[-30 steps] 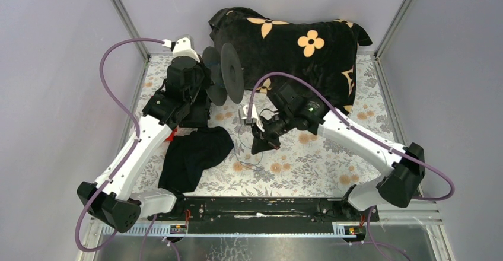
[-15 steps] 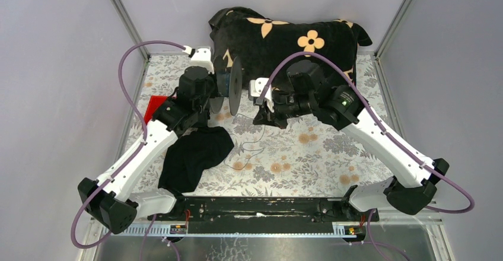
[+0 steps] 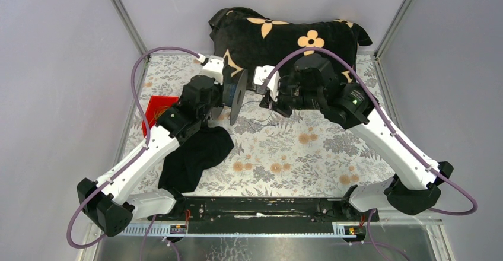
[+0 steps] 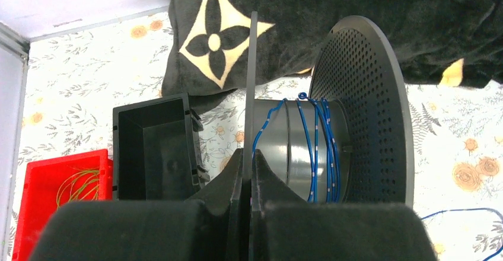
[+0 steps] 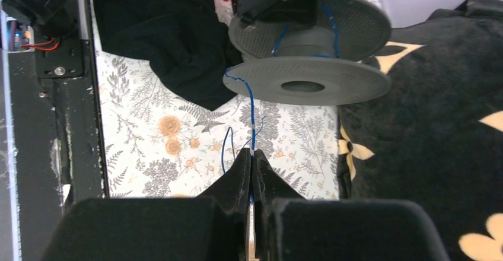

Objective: Wrap the cables

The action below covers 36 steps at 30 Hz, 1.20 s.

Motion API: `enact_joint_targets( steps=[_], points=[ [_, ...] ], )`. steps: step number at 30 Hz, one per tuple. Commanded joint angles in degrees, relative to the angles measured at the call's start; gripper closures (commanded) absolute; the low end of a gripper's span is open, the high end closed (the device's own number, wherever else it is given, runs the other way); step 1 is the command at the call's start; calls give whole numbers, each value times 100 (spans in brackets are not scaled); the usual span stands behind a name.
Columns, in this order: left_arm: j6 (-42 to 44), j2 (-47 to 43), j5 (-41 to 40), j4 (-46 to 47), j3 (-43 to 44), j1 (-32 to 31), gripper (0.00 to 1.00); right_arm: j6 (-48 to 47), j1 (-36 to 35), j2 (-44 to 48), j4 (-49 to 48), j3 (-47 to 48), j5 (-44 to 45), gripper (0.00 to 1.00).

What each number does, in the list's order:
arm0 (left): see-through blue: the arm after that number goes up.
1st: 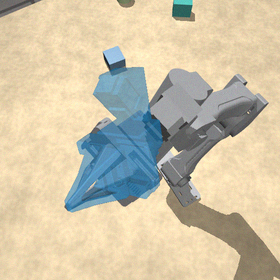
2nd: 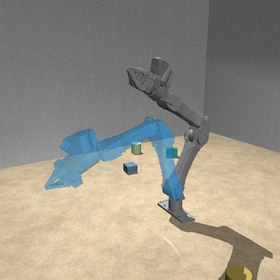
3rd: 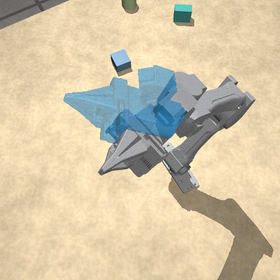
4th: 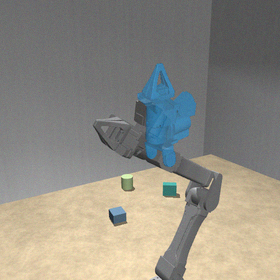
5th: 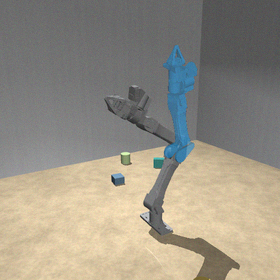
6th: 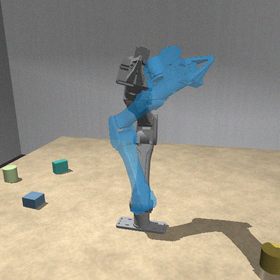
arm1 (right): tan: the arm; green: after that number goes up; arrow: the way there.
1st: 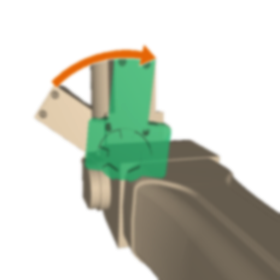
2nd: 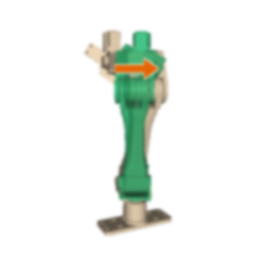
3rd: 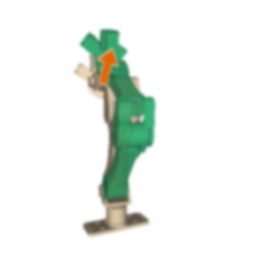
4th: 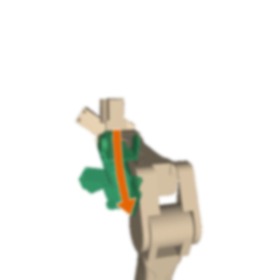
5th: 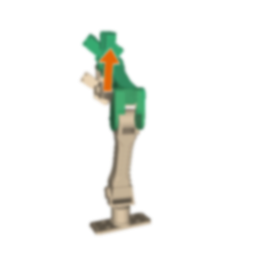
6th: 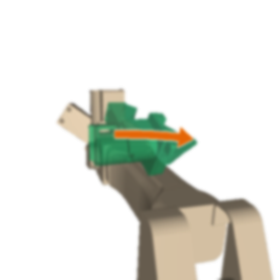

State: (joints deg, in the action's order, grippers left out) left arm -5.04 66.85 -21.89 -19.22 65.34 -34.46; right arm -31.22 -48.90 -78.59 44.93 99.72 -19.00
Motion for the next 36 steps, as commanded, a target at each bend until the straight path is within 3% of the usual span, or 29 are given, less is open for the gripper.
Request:
enact_joint_targets(
  steps=[1,22,36],
  points=[
    [282,-237,132,815,-43,-85,100,-77,-13,88,-93,393,532,100],
    [567,-558,1334,579,-384,-299,100,-5,230,-519,-503,1101,2106,100],
    [290,-873,2260,470,-459,-239,100,151,1508,-975,-775,592,1502,100]
  ],
)
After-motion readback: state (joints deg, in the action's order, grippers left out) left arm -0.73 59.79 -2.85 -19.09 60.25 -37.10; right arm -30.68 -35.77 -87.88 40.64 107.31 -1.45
